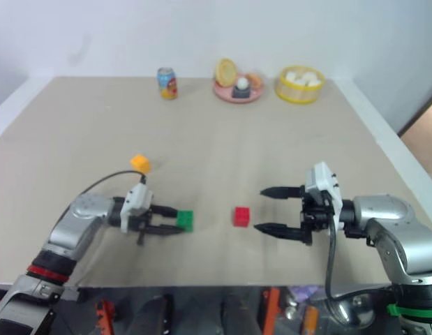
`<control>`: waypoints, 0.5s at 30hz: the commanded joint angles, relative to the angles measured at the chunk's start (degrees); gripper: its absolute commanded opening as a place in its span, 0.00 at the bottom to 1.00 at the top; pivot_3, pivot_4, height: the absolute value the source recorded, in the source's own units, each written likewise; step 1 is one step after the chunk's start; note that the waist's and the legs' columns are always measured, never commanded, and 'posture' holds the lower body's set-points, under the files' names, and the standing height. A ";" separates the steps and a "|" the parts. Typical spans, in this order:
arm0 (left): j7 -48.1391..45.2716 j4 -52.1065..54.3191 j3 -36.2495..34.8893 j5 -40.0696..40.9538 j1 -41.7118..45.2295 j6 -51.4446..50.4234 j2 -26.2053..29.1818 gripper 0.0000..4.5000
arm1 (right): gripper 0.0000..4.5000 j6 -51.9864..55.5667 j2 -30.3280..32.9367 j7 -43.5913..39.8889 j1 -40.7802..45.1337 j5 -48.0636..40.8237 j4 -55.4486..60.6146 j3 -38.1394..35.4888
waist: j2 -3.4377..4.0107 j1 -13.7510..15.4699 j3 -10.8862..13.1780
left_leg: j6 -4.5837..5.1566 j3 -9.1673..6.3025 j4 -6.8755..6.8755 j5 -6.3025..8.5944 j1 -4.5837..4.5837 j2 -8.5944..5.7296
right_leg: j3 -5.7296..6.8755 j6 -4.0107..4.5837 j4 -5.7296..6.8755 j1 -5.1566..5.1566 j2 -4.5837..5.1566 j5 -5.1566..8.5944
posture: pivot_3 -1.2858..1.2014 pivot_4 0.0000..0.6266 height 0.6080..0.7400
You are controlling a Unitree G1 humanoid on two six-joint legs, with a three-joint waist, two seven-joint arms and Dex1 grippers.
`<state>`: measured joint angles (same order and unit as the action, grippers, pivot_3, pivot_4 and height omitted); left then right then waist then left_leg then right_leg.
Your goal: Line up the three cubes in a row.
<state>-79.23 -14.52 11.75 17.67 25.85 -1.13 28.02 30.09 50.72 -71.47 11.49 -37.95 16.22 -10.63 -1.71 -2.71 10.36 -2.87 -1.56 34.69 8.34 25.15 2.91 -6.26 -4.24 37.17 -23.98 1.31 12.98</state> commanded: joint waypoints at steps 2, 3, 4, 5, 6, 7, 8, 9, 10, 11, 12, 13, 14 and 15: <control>0.81 -4.82 0.46 -2.20 3.23 3.89 -2.34 0.28 | 1.00 -0.01 -0.14 2.02 0.24 -1.93 3.50 -2.50 | -0.01 0.01 0.00 | 0.00 0.00 0.06 0.00 0.03 -0.01 | 0.00 -0.01 0.00 0.02 0.01 0.00 | 0.52 0.24 1.00; 1.10 -5.56 0.40 -2.47 3.81 4.26 -2.87 0.28 | 1.00 0.03 -0.12 2.25 0.21 -2.05 3.70 -2.53 | -0.01 0.01 0.00 | 0.00 0.00 0.07 0.00 0.04 -0.02 | 0.00 -0.01 -0.01 0.03 0.03 0.00 | 0.52 0.24 1.00; 1.33 -6.05 0.26 -2.62 4.23 4.59 -3.30 0.28 | 1.00 0.08 -0.08 2.44 0.18 -2.19 3.84 -2.58 | -0.01 0.01 0.01 | 0.00 0.00 0.07 0.00 0.05 -0.03 | 0.00 -0.02 -0.01 0.03 0.04 0.00 | 0.52 0.24 1.00; 1.74 -6.70 0.09 -2.86 4.78 5.07 -3.80 0.28 | 1.00 0.24 -0.04 2.66 0.26 -2.38 3.96 -2.61 | -0.01 0.03 0.00 | 0.00 0.00 0.07 0.00 0.05 -0.04 | 0.00 -0.02 -0.01 0.02 0.04 0.00 | 0.52 0.24 1.00; 2.23 -7.56 0.06 -3.15 5.61 5.54 -4.49 0.28 | 1.00 0.33 0.01 2.80 0.34 -2.60 3.96 -2.79 | -0.01 0.03 0.00 | 0.00 -0.01 0.06 0.00 0.05 -0.03 | 0.00 -0.02 -0.01 0.02 0.03 0.00 | 0.52 0.24 1.00; 2.45 -8.38 0.10 -3.36 6.37 6.04 -5.06 0.28 | 1.00 0.43 -0.03 3.10 0.56 -2.78 3.87 -2.87 | -0.01 0.04 0.00 | 0.00 -0.02 0.06 0.00 0.04 -0.03 | 0.00 -0.02 0.00 0.02 0.03 0.00 | 0.52 0.24 1.00; 2.66 -9.07 0.15 -3.61 6.96 6.48 -5.53 0.28 | 1.00 0.52 -0.03 3.34 0.76 -2.89 3.77 -2.86 | -0.01 0.04 0.01 | 0.00 -0.02 0.05 0.00 0.05 -0.03 | 0.00 -0.02 0.00 0.02 0.02 0.00 | 0.52 0.24 1.00; 2.73 -9.42 0.19 -3.70 7.31 6.60 -5.88 0.28 | 1.00 0.53 -0.05 3.51 0.86 -2.99 3.73 -2.82 | -0.01 0.04 0.01 | 0.00 -0.02 0.05 0.00 0.05 -0.03 | 0.00 -0.03 0.00 0.02 0.02 0.01 | 0.52 0.24 1.00; 2.50 -9.42 0.25 -3.57 7.48 6.52 -6.16 0.28 | 1.00 0.56 -0.10 3.71 1.05 -3.05 3.66 -2.70 | -0.01 0.00 0.01 | 0.00 -0.02 0.06 0.00 0.05 -0.03 | 0.00 -0.03 0.00 0.02 0.02 0.01 | 0.52 0.24 1.00; 2.13 -9.25 0.36 -3.42 7.50 6.32 -6.34 0.28 | 1.00 0.55 -0.14 3.83 1.17 -3.09 3.58 -2.58 | -0.01 -0.03 0.00 | 0.00 -0.01 0.05 0.00 0.05 -0.03 | 0.00 -0.03 0.00 0.02 0.02 0.01 | 0.52 0.24 1.00; 1.83 -9.12 0.42 -3.31 7.50 6.19 -6.44 0.28 | 1.00 0.54 -0.15 3.93 1.25 -3.13 3.53 -2.50 | -0.01 -0.03 0.00 | 0.00 -0.01 0.05 0.00 0.05 -0.03 | 0.00 -0.03 0.00 0.02 0.02 0.01 | 0.52 0.24 1.00; 1.64 -9.07 0.45 -3.33 7.50 6.12 -6.48 0.28 | 1.00 0.54 -0.19 4.05 1.43 -3.12 3.39 -2.35 | -0.01 -0.03 0.00 | 0.00 -0.02 0.04 0.00 0.04 -0.03 | 0.00 -0.03 0.00 0.02 0.02 0.01 | 0.52 0.24 1.00; 1.26 -8.96 0.55 -3.31 7.46 5.94 -6.44 0.28 | 1.00 0.47 -0.23 4.15 1.63 -3.03 3.20 -2.14 | -0.01 -0.03 0.01 | 0.00 -0.02 0.04 0.00 0.04 -0.03 | 0.00 -0.03 0.00 0.02 0.01 0.01 | 0.52 0.24 1.00; 1.04 -8.81 0.59 -3.29 7.37 5.81 -6.40 0.28 | 1.00 0.41 -0.28 4.25 1.78 -2.99 3.06 -1.99 | -0.01 -0.02 0.00 | 0.00 -0.03 0.04 0.00 0.04 -0.03 | 0.00 -0.03 0.00 0.01 0.00 0.01 | 0.52 0.24 1.00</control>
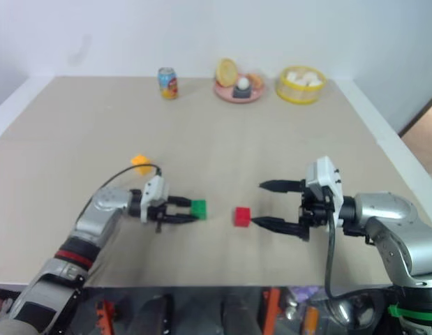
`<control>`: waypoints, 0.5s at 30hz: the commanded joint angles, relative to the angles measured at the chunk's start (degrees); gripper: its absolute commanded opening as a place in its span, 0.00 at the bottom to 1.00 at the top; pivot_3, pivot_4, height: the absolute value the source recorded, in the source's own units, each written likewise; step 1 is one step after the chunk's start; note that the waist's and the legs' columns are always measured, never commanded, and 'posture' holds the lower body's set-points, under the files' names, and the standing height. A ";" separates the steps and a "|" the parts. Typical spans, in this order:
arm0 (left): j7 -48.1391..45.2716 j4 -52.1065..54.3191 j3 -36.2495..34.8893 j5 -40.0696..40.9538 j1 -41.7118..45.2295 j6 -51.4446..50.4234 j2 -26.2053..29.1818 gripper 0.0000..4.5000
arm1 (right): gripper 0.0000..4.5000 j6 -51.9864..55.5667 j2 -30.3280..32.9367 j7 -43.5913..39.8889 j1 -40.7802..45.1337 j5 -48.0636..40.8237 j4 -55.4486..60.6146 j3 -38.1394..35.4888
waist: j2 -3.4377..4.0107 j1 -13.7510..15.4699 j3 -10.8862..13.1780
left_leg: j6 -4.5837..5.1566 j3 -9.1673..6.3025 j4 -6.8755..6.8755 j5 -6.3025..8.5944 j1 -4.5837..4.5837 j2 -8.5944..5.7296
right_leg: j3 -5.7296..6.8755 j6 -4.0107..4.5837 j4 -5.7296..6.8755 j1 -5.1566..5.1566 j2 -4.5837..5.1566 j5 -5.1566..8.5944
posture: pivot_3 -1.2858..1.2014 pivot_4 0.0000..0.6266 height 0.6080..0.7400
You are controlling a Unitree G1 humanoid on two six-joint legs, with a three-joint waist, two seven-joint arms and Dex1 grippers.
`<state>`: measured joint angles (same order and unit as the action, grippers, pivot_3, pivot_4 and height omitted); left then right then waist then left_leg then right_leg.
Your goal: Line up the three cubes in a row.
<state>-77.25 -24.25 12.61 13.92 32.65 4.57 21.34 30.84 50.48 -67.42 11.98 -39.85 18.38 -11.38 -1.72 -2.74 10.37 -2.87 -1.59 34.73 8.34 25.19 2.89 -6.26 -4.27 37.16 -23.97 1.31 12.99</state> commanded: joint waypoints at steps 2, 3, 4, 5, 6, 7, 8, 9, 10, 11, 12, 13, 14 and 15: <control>-1.53 1.59 -0.26 0.74 0.31 -0.53 0.43 0.28 | 1.00 -0.37 -0.16 0.36 1.64 -1.03 0.65 -1.02 | 0.00 0.03 0.00 | 0.00 0.00 0.00 0.00 0.00 0.00 | 0.00 0.00 0.00 0.01 0.00 0.00 | 0.52 0.24 1.00; -1.83 2.16 -0.28 0.98 0.12 -1.05 0.55 0.28 | 1.00 -0.37 -0.25 0.38 1.82 -1.03 0.54 -0.95 | 0.00 0.03 0.00 | 0.00 0.00 0.01 0.00 0.00 0.00 | 0.00 0.00 0.00 0.02 0.00 0.00 | 0.52 0.24 1.00; -2.06 2.61 -0.30 1.18 -0.01 -1.52 0.64 0.28 | 1.00 -0.37 -0.32 0.39 1.98 -1.01 0.42 -0.88 | 0.00 0.03 0.00 | 0.00 0.00 0.01 0.00 0.00 0.00 | 0.00 0.00 0.00 0.03 0.01 0.00 | 0.52 0.24 1.00; -2.21 2.90 -0.34 1.28 -0.09 -1.83 0.69 0.28 | 1.00 -0.36 -0.37 0.39 2.08 -0.99 0.35 -0.85 | 0.00 0.02 0.00 | 0.00 0.00 0.01 0.00 0.00 0.00 | 0.00 -0.01 0.00 0.03 0.01 0.00 | 0.52 0.24 1.00; -2.36 3.09 -0.40 1.25 -0.17 -1.97 0.79 0.28 | 1.00 -0.37 -0.49 0.45 2.28 -0.88 0.23 -0.69 | 0.00 0.02 0.00 | 0.00 0.00 0.01 0.00 0.00 0.00 | 0.00 -0.01 0.00 0.02 0.01 0.00 | 0.52 0.24 1.00; -2.52 2.95 -0.46 1.04 -0.23 -1.81 0.92 0.28 | 1.00 -0.36 -0.66 0.54 2.47 -0.86 0.18 -0.56 | 0.00 0.02 0.00 | 0.00 -0.01 0.01 0.00 0.00 0.00 | 0.00 -0.01 0.00 0.02 0.01 0.00 | 0.52 0.24 1.00; -2.61 2.74 -0.53 0.82 -0.27 -1.64 1.03 0.28 | 1.00 -0.32 -0.82 0.65 2.66 -0.81 0.16 -0.44 | 0.00 0.02 0.00 | 0.00 -0.01 0.01 0.00 0.00 0.00 | 0.00 -0.01 0.00 0.02 0.00 0.00 | 0.52 0.24 1.00; -2.64 2.55 -0.57 0.65 -0.28 -1.56 1.08 0.28 | 1.00 -0.26 -0.93 0.75 2.83 -0.72 0.13 -0.32 | 0.00 0.02 0.00 | 0.00 -0.01 0.01 0.00 -0.01 0.00 | 0.00 -0.01 0.00 0.02 0.00 0.00 | 0.52 0.24 1.00; -2.59 2.43 -0.56 0.55 -0.29 -1.58 1.06 0.28 | 1.00 -0.28 -1.02 0.77 2.93 -0.64 0.10 -0.27 | 0.00 0.03 0.00 | 0.00 -0.01 0.01 0.00 -0.01 0.00 | 0.00 -0.01 0.00 0.02 0.00 0.00 | 0.52 0.24 1.00; -2.47 2.21 -0.46 0.33 -0.35 -1.38 1.03 0.28 | 1.00 -0.24 -1.09 0.80 3.01 -0.63 0.09 -0.27 | 0.00 0.03 0.00 | 0.00 -0.01 0.01 0.00 0.00 0.00 | 0.00 -0.01 0.00 0.03 0.00 0.00 | 0.52 0.24 1.00; -2.62 1.85 -0.26 0.07 -0.48 -0.92 1.05 0.28 | 1.00 -0.18 -1.17 0.87 3.12 -0.65 0.09 -0.25 | 0.00 0.03 0.00 | 0.00 -0.01 0.01 0.00 0.00 0.00 | 0.00 -0.01 0.00 0.03 0.00 0.00 | 0.52 0.24 1.00; -2.64 1.19 0.02 -0.46 -0.57 -0.19 1.07 0.28 | 1.00 -0.20 -1.20 0.90 3.20 -0.60 0.06 -0.24 | 0.00 0.03 0.00 | 0.00 -0.01 0.01 0.00 0.00 0.00 | 0.00 -0.01 0.00 0.03 0.01 0.00 | 0.52 0.24 1.00; -2.50 0.38 0.22 -1.00 -0.58 0.52 1.04 0.28 | 1.00 -0.18 -1.21 0.93 3.28 -0.57 0.03 -0.24 | 0.00 0.04 0.00 | 0.00 -0.01 0.01 0.00 0.00 0.00 | 0.00 -0.01 0.00 0.03 0.01 0.00 | 0.52 0.24 1.00; -2.48 -0.38 0.33 -1.33 -0.59 1.00 0.95 0.28 | 1.00 -0.18 -1.23 0.97 3.35 -0.56 0.01 -0.27 | 0.00 0.04 0.00 | 0.00 -0.01 0.01 0.00 0.00 0.00 | 0.00 -0.01 0.00 0.03 0.00 0.00 | 0.52 0.24 1.00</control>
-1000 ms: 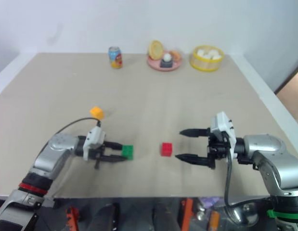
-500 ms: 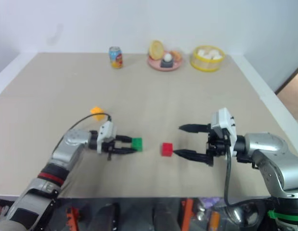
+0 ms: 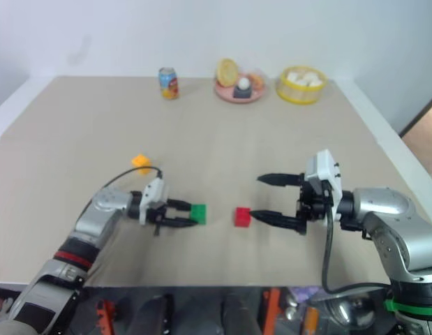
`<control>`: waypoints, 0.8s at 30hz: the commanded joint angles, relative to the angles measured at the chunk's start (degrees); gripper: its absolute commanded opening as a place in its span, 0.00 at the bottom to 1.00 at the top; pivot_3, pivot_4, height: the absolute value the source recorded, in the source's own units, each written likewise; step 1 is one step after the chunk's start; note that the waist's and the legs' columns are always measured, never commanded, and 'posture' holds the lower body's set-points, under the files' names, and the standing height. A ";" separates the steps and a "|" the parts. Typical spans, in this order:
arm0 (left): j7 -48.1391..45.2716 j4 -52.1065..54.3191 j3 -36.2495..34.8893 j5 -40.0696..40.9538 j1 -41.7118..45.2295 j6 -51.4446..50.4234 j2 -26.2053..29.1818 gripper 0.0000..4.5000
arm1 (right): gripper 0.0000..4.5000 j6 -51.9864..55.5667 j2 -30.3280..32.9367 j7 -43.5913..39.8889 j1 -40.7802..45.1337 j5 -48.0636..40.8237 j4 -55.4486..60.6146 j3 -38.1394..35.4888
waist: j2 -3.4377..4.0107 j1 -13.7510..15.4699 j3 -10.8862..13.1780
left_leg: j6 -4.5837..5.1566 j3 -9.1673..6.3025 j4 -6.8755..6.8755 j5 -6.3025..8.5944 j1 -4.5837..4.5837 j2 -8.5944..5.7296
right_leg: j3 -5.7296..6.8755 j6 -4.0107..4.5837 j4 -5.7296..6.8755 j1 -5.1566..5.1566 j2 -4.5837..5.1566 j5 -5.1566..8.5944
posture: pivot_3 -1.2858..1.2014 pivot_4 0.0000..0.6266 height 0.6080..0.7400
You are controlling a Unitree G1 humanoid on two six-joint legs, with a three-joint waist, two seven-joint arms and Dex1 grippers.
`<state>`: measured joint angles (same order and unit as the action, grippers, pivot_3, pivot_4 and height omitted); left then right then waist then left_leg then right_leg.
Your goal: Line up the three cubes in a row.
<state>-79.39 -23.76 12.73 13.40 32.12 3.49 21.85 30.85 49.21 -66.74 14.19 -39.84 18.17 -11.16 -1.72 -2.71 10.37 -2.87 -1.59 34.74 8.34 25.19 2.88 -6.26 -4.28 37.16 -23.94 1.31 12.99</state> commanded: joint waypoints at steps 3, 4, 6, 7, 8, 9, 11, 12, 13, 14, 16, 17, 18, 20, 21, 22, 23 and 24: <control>-0.24 -2.36 0.43 -1.52 0.05 3.21 0.11 0.28 | 1.00 -0.11 0.11 0.48 1.23 -0.63 0.27 -0.57 | 0.00 0.00 0.00 | 0.00 -0.01 0.00 0.00 -0.01 0.00 | 0.00 0.00 0.00 0.00 -0.01 0.00 | 0.52 0.24 1.00; -0.32 -2.58 0.52 -1.60 0.09 3.30 0.02 0.28 | 1.00 -0.09 0.17 0.52 1.22 -0.69 0.30 -0.63 | 0.00 0.00 0.00 | 0.00 -0.01 0.00 0.00 -0.01 0.00 | 0.00 0.00 0.00 0.01 0.00 0.00 | 0.52 0.24 1.00; -0.32 -3.28 0.83 -1.98 0.19 3.84 -0.23 0.28 | 1.00 -0.08 0.23 0.65 1.21 -0.73 0.33 -0.73 | 0.00 0.00 0.00 | 0.00 0.00 0.00 0.00 -0.03 0.00 | 0.00 0.00 0.00 0.03 0.00 0.00 | 0.52 0.24 1.00; -0.29 -3.68 0.99 -2.20 0.27 4.15 -0.35 0.28 | 1.00 -0.06 0.25 0.69 1.23 -0.76 0.32 -0.78 | 0.00 0.00 0.00 | 0.00 -0.01 0.00 0.00 -0.04 0.00 | 0.00 0.00 0.00 0.04 0.00 0.00 | 0.52 0.24 1.00; -0.18 -4.13 1.13 -2.48 0.38 4.54 -0.46 0.28 | 1.00 -0.03 0.25 0.74 1.27 -0.79 0.35 -0.81 | 0.00 0.00 0.00 | 0.00 -0.01 0.01 0.00 -0.05 0.00 | 0.00 0.00 0.00 0.05 0.00 0.00 | 0.52 0.24 1.00; -0.12 -4.43 1.22 -2.64 0.47 4.76 -0.57 0.28 | 1.00 0.00 0.28 0.78 1.28 -0.80 0.39 -0.83 | 0.01 0.00 -0.01 | 0.00 -0.01 0.01 0.00 -0.06 0.00 | 0.00 0.00 0.00 0.06 0.00 0.00 | 0.52 0.24 1.00; 0.16 -4.89 1.37 -2.86 0.73 5.13 -0.95 0.28 | 1.00 0.00 0.36 0.79 1.22 -0.75 0.39 -0.94 | 0.01 0.00 -0.01 | 0.00 -0.01 0.02 0.00 -0.08 0.00 | 0.00 0.00 0.00 0.09 0.00 -0.01 | 0.52 0.24 1.00; 0.21 -4.96 1.44 -2.86 0.83 5.17 -1.13 0.28 | 1.00 0.00 0.40 0.77 1.18 -0.75 0.37 -1.01 | 0.01 0.00 -0.01 | 0.00 -0.01 0.03 0.00 -0.08 0.00 | 0.00 0.00 0.00 0.10 0.00 -0.01 | 0.52 0.24 1.00; 0.33 -5.05 1.49 -2.93 0.89 5.28 -1.29 0.28 | 1.00 -0.08 0.41 0.75 1.15 -0.70 0.33 -1.07 | 0.01 0.01 -0.01 | 0.00 -0.02 0.04 0.00 -0.09 0.00 | 0.00 -0.01 0.00 0.11 0.00 -0.01 | 0.52 0.24 1.00; 0.56 -5.19 1.56 -3.16 0.92 5.48 -1.42 0.28 | 1.00 -0.09 0.41 0.81 1.17 -0.64 0.27 -1.09 | 0.01 0.01 -0.01 | 0.00 -0.02 0.05 0.00 -0.09 0.00 | 0.00 -0.01 0.00 0.12 0.00 -0.02 | 0.52 0.24 1.00; 1.00 -5.30 1.58 -3.49 0.81 5.86 -1.64 0.51 | 1.00 -0.14 0.30 1.02 1.34 -0.49 0.21 -0.98 | 0.01 0.04 -0.01 | 0.00 -0.03 0.10 0.00 -0.10 -0.01 | 0.00 -0.02 0.00 0.16 0.00 -0.02 | 0.52 0.24 1.00; 1.03 -5.23 1.55 -3.47 0.74 5.61 -1.71 0.57 | 1.00 -0.15 0.23 1.13 1.43 -0.43 0.18 -0.90 | 0.02 0.04 -0.02 | 0.00 -0.03 0.12 0.00 -0.10 -0.01 | 0.00 -0.02 0.00 0.18 0.01 -0.02 | 0.52 0.24 1.00; 1.03 -5.15 1.51 -3.44 0.68 5.37 -1.78 0.65 | 1.00 -0.18 0.19 1.17 1.46 -0.41 0.15 -0.87 | 0.03 0.04 -0.02 | 0.00 -0.03 0.14 0.00 -0.10 -0.02 | 0.00 -0.03 0.00 0.19 0.02 -0.03 | 0.52 0.24 1.00; 0.91 -4.44 1.30 -3.04 0.45 4.21 -1.70 0.80 | 1.00 -0.26 0.11 1.22 1.58 -0.33 0.06 -0.77 | 0.04 0.03 -0.03 | 0.00 -0.03 0.15 0.00 -0.12 -0.02 | 0.00 -0.03 0.00 0.21 0.02 -0.03 | 0.52 0.24 1.00; 1.14 -4.16 1.14 -3.01 0.36 4.10 -1.67 0.88 | 1.00 -0.28 0.08 1.22 1.65 -0.31 0.01 -0.72 | 0.06 0.03 -0.04 | 0.00 -0.04 0.15 0.00 -0.13 -0.02 | 0.01 -0.03 0.00 0.21 0.02 -0.03 | 0.52 0.24 1.00; 1.34 -3.96 1.04 -3.03 0.29 4.06 -1.67 0.97 | 1.00 -0.30 0.06 1.21 1.68 -0.30 -0.02 -0.70 | 0.06 0.03 -0.04 | 0.00 -0.04 0.15 0.00 -0.14 -0.02 | 0.01 -0.03 0.00 0.22 0.02 -0.03 | 0.52 0.24 1.00; 1.60 -3.63 0.76 -2.82 0.11 4.10 -1.71 0.99 | 1.00 -0.33 0.06 1.19 1.81 -0.23 -0.17 -0.62 | 0.06 0.03 -0.04 | 0.00 -0.04 0.15 0.00 -0.15 -0.02 | 0.01 -0.03 0.00 0.22 0.02 -0.03 | 0.52 0.24 1.00; 1.81 -3.29 0.54 -2.63 -0.03 4.17 -1.73 0.99 | 1.00 -0.34 0.08 1.15 1.95 -0.18 -0.34 -0.58 | 0.06 0.03 -0.04 | 0.00 -0.04 0.15 0.00 -0.14 -0.02 | 0.01 -0.03 0.00 0.23 0.02 -0.03 | 0.52 0.24 1.00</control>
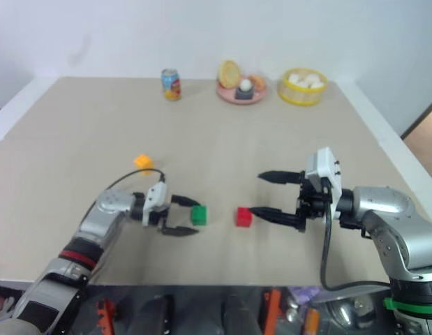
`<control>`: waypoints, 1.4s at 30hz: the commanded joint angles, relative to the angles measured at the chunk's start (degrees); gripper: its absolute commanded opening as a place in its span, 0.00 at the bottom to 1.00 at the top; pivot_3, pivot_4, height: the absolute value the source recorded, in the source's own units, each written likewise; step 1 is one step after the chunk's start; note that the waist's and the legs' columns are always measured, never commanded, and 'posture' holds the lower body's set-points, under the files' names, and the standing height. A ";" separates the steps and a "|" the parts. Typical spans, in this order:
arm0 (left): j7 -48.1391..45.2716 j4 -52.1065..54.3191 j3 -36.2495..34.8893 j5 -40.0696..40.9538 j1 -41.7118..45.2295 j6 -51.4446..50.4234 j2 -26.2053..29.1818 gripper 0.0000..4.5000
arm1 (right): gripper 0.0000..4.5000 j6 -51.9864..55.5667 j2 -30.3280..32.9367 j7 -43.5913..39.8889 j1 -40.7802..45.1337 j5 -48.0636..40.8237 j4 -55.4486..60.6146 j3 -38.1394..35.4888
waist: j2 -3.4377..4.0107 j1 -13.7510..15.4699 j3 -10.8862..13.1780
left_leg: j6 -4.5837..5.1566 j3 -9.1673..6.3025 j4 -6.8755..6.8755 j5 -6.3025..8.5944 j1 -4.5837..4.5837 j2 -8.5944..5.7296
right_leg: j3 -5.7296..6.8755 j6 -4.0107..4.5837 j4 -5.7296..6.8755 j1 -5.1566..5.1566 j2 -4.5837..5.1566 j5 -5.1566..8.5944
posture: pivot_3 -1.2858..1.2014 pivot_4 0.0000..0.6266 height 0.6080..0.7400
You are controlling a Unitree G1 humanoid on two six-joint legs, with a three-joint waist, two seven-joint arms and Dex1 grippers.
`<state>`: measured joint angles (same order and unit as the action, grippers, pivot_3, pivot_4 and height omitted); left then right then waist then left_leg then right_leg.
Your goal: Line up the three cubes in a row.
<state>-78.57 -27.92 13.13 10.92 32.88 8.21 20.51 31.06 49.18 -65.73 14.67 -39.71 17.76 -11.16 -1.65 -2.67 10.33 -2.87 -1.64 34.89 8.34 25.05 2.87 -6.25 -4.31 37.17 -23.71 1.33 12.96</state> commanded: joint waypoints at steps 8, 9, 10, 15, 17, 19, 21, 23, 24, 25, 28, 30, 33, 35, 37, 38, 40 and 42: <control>1.18 5.34 -2.14 1.66 -3.11 -2.68 3.21 0.99 | 1.00 -0.21 0.07 -0.19 3.19 -0.51 -1.13 -0.37 | 0.00 -0.15 0.00 | 0.00 0.00 -0.04 0.00 0.02 0.01 | 0.00 0.00 0.00 -0.04 -0.01 0.02 | 0.52 0.24 1.00; 1.09 5.88 -2.85 2.07 -3.63 -3.17 4.26 0.99 | 1.00 -0.15 0.17 -0.31 3.29 -0.60 -1.24 -0.49 | 0.00 -0.14 0.00 | 0.01 0.00 -0.11 0.01 0.03 0.02 | 0.00 0.01 0.00 -0.08 -0.04 0.03 | 0.52 0.24 1.00; 0.91 6.44 -3.66 2.56 -4.19 -3.87 5.46 0.99 | 1.00 -0.08 0.28 -0.42 3.45 -0.70 -1.38 -0.61 | 0.00 -0.29 0.00 | 0.01 -0.01 -0.12 0.01 0.02 0.03 | 0.00 0.02 0.00 -0.10 -0.06 0.03 | 0.52 0.24 1.00; 0.05 9.91 -6.81 4.90 -7.30 -5.90 11.75 0.99 | 1.00 0.09 0.90 -1.23 4.43 -0.73 -2.38 -0.93 | 0.01 -0.84 0.01 | 0.01 -0.03 -0.24 0.01 0.00 0.15 | -0.01 0.13 0.07 -0.20 -0.18 0.03 | 0.52 0.24 1.00; 0.64 10.91 -8.65 5.67 -8.29 -6.40 13.88 0.99 | 1.00 0.10 1.13 -1.42 4.82 -0.65 -2.74 -0.97 | 0.01 -0.78 0.01 | 0.01 -0.02 -0.23 0.00 0.01 0.13 | 0.00 0.13 0.08 -0.19 -0.15 0.04 | 0.52 0.24 1.00; 1.72 11.82 -10.92 6.13 -9.23 -6.29 15.84 0.99 | 1.00 0.10 1.21 -1.41 5.21 -0.58 -2.99 -1.00 | -0.01 -0.74 0.02 | 0.01 0.02 -0.20 0.00 0.05 0.10 | -0.01 0.11 0.07 -0.20 -0.08 0.04 | 0.52 0.24 1.00; 4.08 13.60 -13.24 7.19 -10.17 -7.58 16.88 0.99 | 1.00 -0.27 0.82 -0.88 5.79 -0.10 -3.25 -0.74 | -0.01 -0.68 0.02 | 0.01 0.04 -0.19 0.01 0.07 0.08 | 0.00 0.10 0.06 -0.20 -0.04 0.05 | 0.52 0.24 1.00; 11.60 20.77 -18.10 11.22 -12.30 -15.16 16.43 0.99 | 1.00 -0.53 0.16 -0.27 6.79 0.55 -3.64 0.23 | -0.01 -0.61 0.02 | 0.01 0.04 -0.20 0.01 0.08 0.09 | 0.00 0.10 0.06 -0.23 -0.04 0.05 | 0.52 0.24 1.00; 15.12 24.38 -20.19 13.33 -13.37 -18.79 15.77 0.99 | 1.00 -0.70 -0.01 -0.35 7.11 0.80 -3.86 0.65 | -0.01 -0.62 0.03 | 0.01 0.06 -0.20 0.01 0.09 0.11 | 0.00 0.10 0.06 -0.24 -0.03 0.05 | 0.52 0.24 1.00; 17.89 27.12 -21.60 14.83 -14.34 -21.36 15.13 0.99 | 1.00 -0.70 -0.09 -0.62 7.38 0.82 -4.13 0.88 | -0.02 -0.58 0.03 | 0.01 0.06 -0.21 0.01 0.09 0.12 | 0.00 0.10 0.06 -0.24 -0.03 0.05 | 0.52 0.24 1.00; 23.69 31.15 -23.87 15.58 -17.06 -23.51 13.37 0.99 | 1.00 -1.06 -0.38 -1.22 8.54 1.17 -5.38 1.79 | -0.02 -0.38 0.03 | 0.01 0.05 -0.21 0.01 0.06 0.11 | 0.02 0.08 0.06 -0.22 -0.05 0.06 | 0.52 0.24 1.00; 28.90 32.09 -25.74 15.10 -18.70 -24.11 11.53 0.99 | 1.00 -1.54 -0.71 -1.77 9.69 1.78 -6.48 2.80 | -0.01 -0.23 0.03 | 0.01 0.08 -0.21 0.01 0.04 0.10 | 0.01 0.08 0.06 -0.21 -0.04 0.06 | 0.52 0.24 1.00; 36.18 33.96 -28.29 14.66 -20.80 -24.62 8.76 0.99 | 1.00 -1.89 -1.18 -2.30 11.13 2.37 -7.58 3.78 | -0.04 -0.17 0.03 | 0.01 0.06 -0.20 0.01 0.03 0.11 | 0.01 0.10 0.07 -0.21 -0.06 0.03 | 0.52 0.24 1.00; 40.29 34.92 -29.23 13.68 -22.24 -24.47 7.48 0.99 | 1.00 -2.09 -1.54 -2.16 11.82 2.62 -7.79 4.24 | -0.03 -0.09 0.03 | 0.01 0.06 -0.19 0.00 0.04 0.10 | 0.02 0.10 0.07 -0.22 -0.06 0.02 | 0.52 0.24 1.00; 43.63 34.62 -29.45 11.82 -23.67 -23.54 6.50 0.99 | 1.00 -1.97 -2.02 -2.05 12.30 2.57 -7.54 4.52 | -0.03 -0.09 0.03 | 0.01 0.06 -0.19 0.00 0.04 0.10 | 0.01 0.10 0.07 -0.21 -0.05 0.02 | 0.52 0.24 1.00; 44.68 34.21 -29.55 11.58 -24.23 -23.36 6.05 0.99 | 1.00 -2.03 -2.43 -1.76 12.56 2.75 -7.39 4.71 | -0.04 -0.08 0.03 | 0.00 0.07 -0.19 0.00 0.04 0.09 | 0.00 0.10 0.06 -0.21 -0.05 0.03 | 0.52 0.24 1.00; 45.07 32.77 -29.24 10.61 -24.86 -21.39 5.83 0.99 | 1.00 -2.05 -3.19 -1.23 13.17 3.05 -7.26 5.12 | -0.04 -0.07 0.03 | 0.00 0.07 -0.20 0.01 0.04 0.09 | 0.00 0.09 0.06 -0.21 -0.05 0.03 | 0.52 0.24 1.00; 44.64 29.22 -28.58 8.80 -24.60 -19.23 6.40 0.99 | 1.00 -3.18 -4.56 -0.24 14.12 4.19 -7.48 5.81 | -0.04 -0.07 0.03 | 0.00 0.06 -0.20 0.00 0.05 0.08 | 0.01 0.10 0.06 -0.22 -0.06 0.03 | 0.52 0.24 1.00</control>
<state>-34.09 2.80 -14.99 21.05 7.75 -13.61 25.95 29.45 45.18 -66.92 27.35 -36.09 9.49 -5.13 -1.69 -2.75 10.36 -2.87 -1.57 34.69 8.34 25.07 2.95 -6.24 -4.20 37.23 -23.94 1.27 12.98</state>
